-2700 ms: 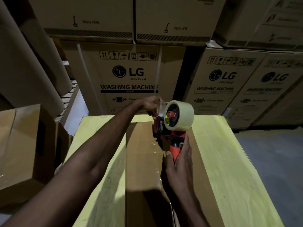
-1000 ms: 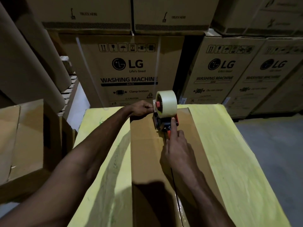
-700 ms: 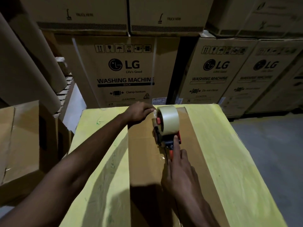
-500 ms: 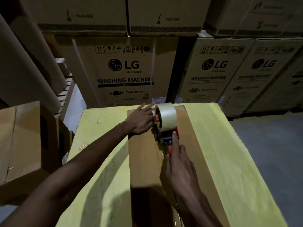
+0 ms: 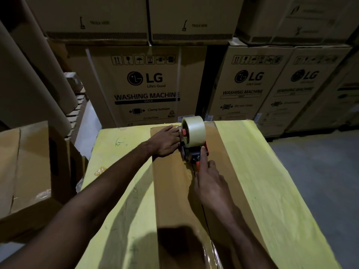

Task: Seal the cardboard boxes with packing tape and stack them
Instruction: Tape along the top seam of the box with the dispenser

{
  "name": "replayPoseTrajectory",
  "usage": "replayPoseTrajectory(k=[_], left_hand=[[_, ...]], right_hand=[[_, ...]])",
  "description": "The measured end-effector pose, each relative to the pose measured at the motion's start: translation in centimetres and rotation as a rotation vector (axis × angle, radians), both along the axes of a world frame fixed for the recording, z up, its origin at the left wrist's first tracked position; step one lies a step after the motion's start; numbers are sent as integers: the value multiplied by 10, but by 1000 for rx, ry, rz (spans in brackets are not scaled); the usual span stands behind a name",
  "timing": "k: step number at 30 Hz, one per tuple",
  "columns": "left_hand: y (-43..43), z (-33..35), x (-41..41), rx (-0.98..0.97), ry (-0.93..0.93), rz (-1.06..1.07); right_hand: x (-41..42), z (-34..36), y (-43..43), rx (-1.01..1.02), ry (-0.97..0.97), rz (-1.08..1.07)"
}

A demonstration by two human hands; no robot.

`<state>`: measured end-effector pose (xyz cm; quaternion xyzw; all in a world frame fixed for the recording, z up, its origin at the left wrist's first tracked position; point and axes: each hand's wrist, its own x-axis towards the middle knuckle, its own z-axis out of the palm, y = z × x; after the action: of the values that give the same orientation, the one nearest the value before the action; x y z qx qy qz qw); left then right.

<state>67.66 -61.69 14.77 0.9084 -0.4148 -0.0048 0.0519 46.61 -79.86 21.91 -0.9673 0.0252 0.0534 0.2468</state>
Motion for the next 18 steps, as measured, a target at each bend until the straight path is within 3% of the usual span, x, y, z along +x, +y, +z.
replayPoseTrajectory(k=[12,18], left_hand=[[4,-9,8,16,32,-11],[-7,-4,-20,88,28,-58]], right_hand=[[-99,4,-2,-78,94,-32],[-105,3,-2,-46,62,-36]])
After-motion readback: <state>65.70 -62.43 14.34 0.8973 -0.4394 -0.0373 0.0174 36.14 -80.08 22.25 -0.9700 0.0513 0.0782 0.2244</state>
